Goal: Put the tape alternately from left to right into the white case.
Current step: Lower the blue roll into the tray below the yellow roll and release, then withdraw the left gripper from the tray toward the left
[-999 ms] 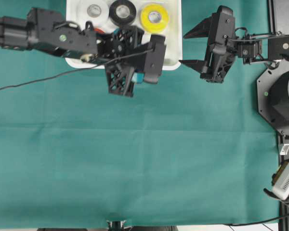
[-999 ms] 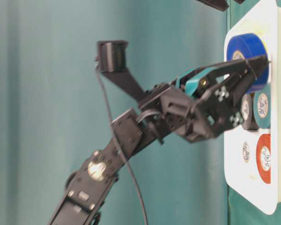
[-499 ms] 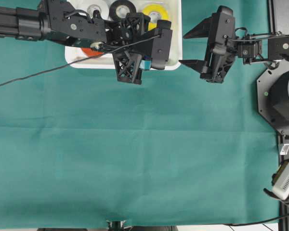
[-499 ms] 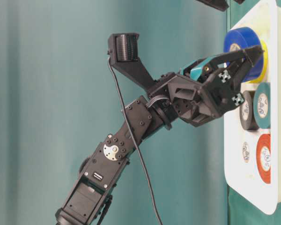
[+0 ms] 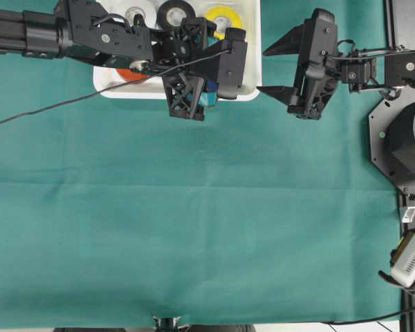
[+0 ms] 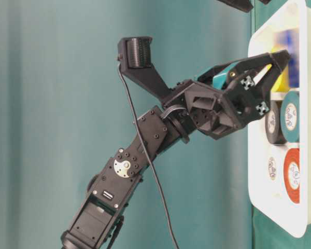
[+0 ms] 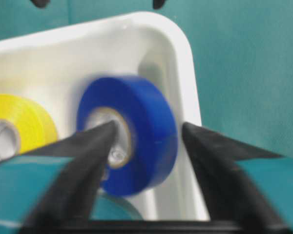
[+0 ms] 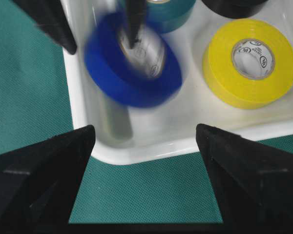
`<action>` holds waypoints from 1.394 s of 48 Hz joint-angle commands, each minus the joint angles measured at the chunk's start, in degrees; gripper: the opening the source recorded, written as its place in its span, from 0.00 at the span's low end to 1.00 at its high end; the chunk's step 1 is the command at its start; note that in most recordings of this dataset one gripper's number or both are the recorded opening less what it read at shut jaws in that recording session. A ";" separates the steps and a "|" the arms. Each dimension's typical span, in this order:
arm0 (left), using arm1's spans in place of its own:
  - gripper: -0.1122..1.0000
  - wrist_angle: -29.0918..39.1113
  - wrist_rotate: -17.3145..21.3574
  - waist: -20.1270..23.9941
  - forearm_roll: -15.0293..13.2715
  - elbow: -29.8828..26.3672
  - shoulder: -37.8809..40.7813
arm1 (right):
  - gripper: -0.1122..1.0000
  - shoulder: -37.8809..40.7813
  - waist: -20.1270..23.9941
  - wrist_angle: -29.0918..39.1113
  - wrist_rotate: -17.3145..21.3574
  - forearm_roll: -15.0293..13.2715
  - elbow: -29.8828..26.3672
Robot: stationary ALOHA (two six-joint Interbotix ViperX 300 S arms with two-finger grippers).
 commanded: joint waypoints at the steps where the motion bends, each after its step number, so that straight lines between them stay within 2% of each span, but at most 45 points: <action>1: 0.84 -0.70 -0.09 0.26 -0.09 -1.76 -1.49 | 0.86 -0.35 0.18 -0.44 0.09 -0.09 -0.35; 3: 0.92 -0.70 -0.09 0.26 -0.09 -1.76 -1.58 | 0.86 -0.35 0.18 -0.44 0.09 -0.09 -0.35; 5: 0.95 -0.79 -0.09 0.18 -0.09 -1.76 -1.58 | 0.86 -0.35 0.18 -0.44 0.09 -0.09 -0.44; 26: 0.93 -0.79 -0.44 -1.05 -0.09 -0.18 -3.78 | 0.86 -0.26 0.26 -1.14 0.18 -0.09 -0.35; 52: 0.93 -0.88 -0.97 -7.03 -0.26 12.22 -13.18 | 0.86 -0.35 0.70 -1.85 0.18 -0.09 -0.62; 67: 0.93 -2.29 -5.01 -9.32 -0.35 19.51 -17.75 | 0.86 -0.35 1.85 -1.85 0.18 -0.09 -0.35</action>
